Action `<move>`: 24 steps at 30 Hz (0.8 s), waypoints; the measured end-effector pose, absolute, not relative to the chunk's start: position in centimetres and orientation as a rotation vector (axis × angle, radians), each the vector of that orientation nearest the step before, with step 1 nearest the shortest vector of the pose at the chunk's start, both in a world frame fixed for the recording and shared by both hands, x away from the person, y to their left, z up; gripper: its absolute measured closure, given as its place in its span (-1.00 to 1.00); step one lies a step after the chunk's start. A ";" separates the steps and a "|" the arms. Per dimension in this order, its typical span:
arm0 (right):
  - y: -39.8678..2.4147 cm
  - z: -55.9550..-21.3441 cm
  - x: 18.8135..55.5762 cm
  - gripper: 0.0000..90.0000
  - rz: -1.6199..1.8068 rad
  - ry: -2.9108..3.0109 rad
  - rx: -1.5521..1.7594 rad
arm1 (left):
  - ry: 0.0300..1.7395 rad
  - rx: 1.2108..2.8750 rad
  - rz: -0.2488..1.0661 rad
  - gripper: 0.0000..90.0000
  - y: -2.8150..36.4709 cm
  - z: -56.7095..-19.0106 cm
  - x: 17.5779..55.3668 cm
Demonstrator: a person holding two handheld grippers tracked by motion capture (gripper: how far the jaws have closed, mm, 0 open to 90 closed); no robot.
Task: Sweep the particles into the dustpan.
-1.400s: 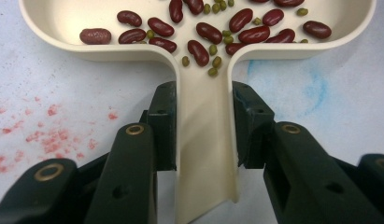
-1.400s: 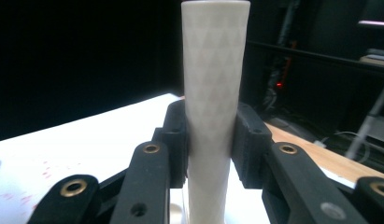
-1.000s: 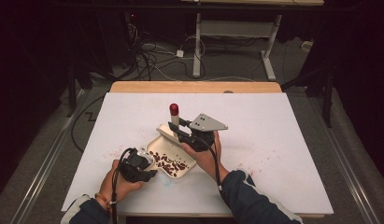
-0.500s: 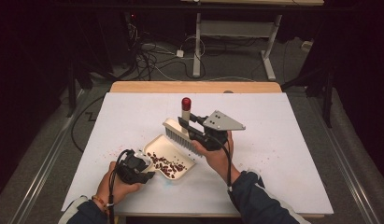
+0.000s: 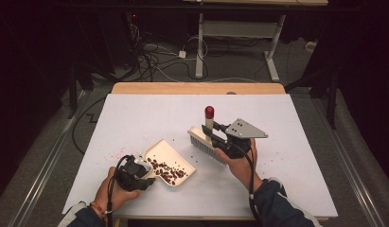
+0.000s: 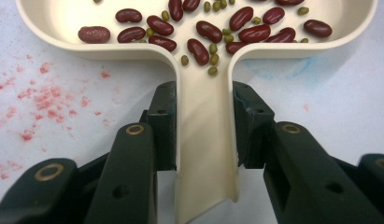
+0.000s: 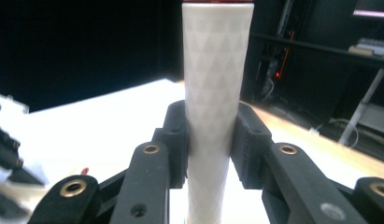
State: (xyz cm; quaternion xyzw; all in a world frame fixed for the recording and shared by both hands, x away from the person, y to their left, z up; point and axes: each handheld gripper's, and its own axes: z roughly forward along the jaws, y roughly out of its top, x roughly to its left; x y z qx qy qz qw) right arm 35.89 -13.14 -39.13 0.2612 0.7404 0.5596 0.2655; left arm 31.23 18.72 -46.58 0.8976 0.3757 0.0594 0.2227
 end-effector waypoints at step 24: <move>-12.7 -37.9 31.4 0.56 1.590 2.021 0.595 | 1.038 2.482 0.171 0.42 18.6 -46.6 31.1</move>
